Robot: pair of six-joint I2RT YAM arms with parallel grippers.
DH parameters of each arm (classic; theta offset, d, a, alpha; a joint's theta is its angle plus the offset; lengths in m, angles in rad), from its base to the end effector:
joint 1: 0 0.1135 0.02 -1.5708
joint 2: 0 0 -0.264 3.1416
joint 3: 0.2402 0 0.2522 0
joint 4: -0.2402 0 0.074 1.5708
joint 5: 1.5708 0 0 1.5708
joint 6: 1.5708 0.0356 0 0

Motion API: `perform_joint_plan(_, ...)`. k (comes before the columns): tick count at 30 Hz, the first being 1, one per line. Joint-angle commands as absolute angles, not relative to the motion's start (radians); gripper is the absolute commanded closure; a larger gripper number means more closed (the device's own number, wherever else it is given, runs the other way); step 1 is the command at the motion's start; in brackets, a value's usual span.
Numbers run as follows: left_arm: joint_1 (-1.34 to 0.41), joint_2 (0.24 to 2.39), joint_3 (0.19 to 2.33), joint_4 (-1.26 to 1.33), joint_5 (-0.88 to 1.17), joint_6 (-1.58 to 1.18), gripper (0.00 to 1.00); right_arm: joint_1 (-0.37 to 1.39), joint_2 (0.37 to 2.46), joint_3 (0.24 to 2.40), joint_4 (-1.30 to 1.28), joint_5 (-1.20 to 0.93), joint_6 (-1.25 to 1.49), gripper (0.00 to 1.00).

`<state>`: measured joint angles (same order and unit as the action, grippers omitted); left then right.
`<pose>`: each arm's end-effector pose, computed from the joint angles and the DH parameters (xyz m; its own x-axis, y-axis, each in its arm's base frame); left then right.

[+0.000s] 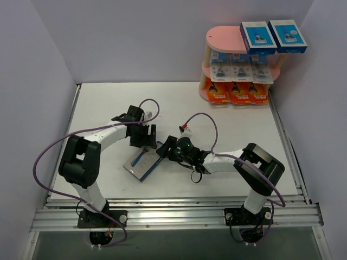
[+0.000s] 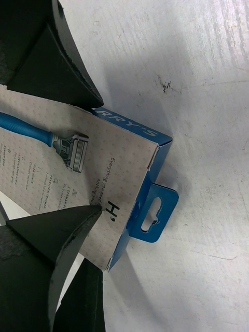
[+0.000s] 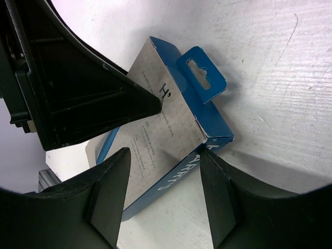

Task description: Place and organize the shaving razors onto the shelf

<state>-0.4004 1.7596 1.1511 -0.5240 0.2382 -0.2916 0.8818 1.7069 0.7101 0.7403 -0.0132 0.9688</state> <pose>0.3199 -0.1445 0.1837 -0.9341 0.0920 -0.3451 0.2114 0.9212 -0.3266 0.2191 0.2668 0.1741 -0.7342 0.4049 -0.5450 -0.3087 0.5158 0.7991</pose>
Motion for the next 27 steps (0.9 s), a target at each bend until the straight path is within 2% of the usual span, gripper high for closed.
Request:
perform_joint_plan(1,-0.439,1.724,1.157,-0.482,0.434,-0.316,0.17,0.891,1.678,0.814,0.963,-0.064,0.982,0.5)
perform_joint_plan(22,-0.433,1.726,1.169,-0.472,0.538,-0.293,0.16,0.903,1.698,0.914,1.04,-0.127,0.973,0.5)
perform_joint_plan(23,-0.43,1.724,1.17,-0.474,0.543,-0.293,0.03,0.907,1.703,0.926,1.046,-0.136,0.977,0.5)
perform_joint_plan(27,-0.422,1.709,1.167,-0.476,0.54,-0.291,0.06,0.908,1.715,0.94,1.051,-0.146,0.982,0.5)
